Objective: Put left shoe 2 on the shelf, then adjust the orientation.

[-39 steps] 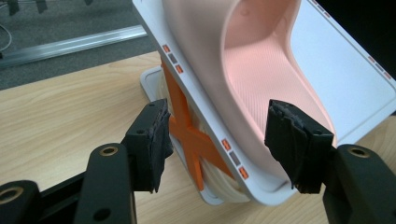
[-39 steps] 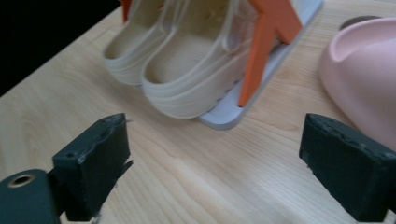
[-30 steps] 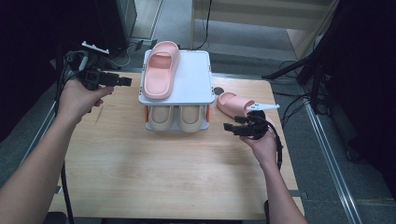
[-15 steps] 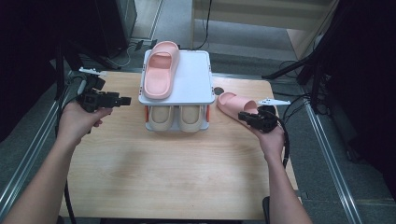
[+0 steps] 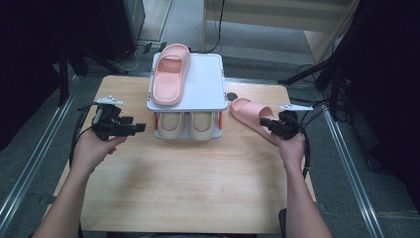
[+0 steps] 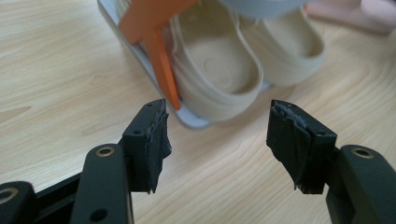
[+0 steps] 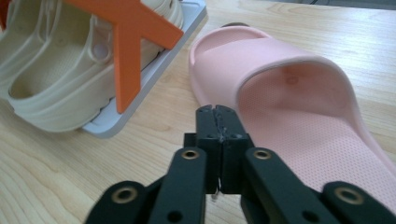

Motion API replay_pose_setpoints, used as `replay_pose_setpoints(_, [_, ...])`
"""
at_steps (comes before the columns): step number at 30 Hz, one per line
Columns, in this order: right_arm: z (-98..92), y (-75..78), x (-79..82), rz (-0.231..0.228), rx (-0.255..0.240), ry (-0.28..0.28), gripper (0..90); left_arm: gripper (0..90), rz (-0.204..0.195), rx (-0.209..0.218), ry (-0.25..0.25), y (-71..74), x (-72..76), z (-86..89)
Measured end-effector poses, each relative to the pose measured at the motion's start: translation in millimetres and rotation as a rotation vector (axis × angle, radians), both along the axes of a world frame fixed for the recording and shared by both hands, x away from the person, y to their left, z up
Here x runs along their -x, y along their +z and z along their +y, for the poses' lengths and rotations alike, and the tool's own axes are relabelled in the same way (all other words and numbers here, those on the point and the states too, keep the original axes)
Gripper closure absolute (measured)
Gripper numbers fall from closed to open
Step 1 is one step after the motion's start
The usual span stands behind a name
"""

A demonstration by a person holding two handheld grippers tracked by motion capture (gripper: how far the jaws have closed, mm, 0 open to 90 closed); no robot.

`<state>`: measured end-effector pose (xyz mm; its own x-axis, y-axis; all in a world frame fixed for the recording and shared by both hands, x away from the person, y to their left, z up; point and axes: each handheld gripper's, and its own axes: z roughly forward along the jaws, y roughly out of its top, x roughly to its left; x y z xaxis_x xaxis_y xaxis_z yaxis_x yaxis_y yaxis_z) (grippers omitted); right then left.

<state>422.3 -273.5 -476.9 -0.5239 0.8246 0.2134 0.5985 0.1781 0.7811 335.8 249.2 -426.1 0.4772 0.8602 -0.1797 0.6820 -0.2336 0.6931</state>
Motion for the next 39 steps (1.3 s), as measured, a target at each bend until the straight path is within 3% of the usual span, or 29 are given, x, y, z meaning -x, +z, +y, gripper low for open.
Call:
replay_pose_setpoints(4, [-4.5, -2.7, -7.9, 0.015, 0.026, -0.039, 90.0, 38.1, -0.016, 0.065, 0.023, -8.1, 6.3, 1.7])
replay_pose_setpoints(7, [-8.5, -8.6, -17.4, 0.027, 0.042, -0.055, 90.0, 38.1, -0.013, 0.038, 0.022, -16.5, 10.6, -0.5])
replay_pose_setpoints(12, [-11.1, -19.1, -28.4, 0.060, 0.063, -0.068, 90.0, 38.1, 0.002, 0.041, 0.007, -30.1, 11.7, -2.5])
replay_pose_setpoints(15, [-9.8, -25.9, -33.3, 0.076, 0.115, -0.080, 90.0, 38.1, 0.001, 0.053, 0.011, -33.9, 10.3, -2.8])
replay_pose_setpoints(23, [-5.8, -32.0, -36.6, 0.096, 0.121, -0.081, 89.9, 38.4, 0.012, 0.035, 0.013, -43.2, 8.0, -0.5])
replay_pose_setpoints(26, [-3.0, -31.1, -36.0, 0.103, 0.132, -0.079, 89.3, 38.5, 0.018, 0.122, 0.019, -43.5, 9.2, 6.1])
replay_pose_setpoints(28, [-1.1, -30.3, -35.6, 0.106, 0.142, -0.083, 88.9, 38.9, 0.010, 0.148, 0.043, -42.6, 9.8, 10.8])
replay_pose_setpoints(39, [10.7, -29.7, -34.1, 0.124, 0.137, -0.052, 87.5, 38.8, 0.030, 0.111, 0.065, -45.3, 7.6, 18.3])
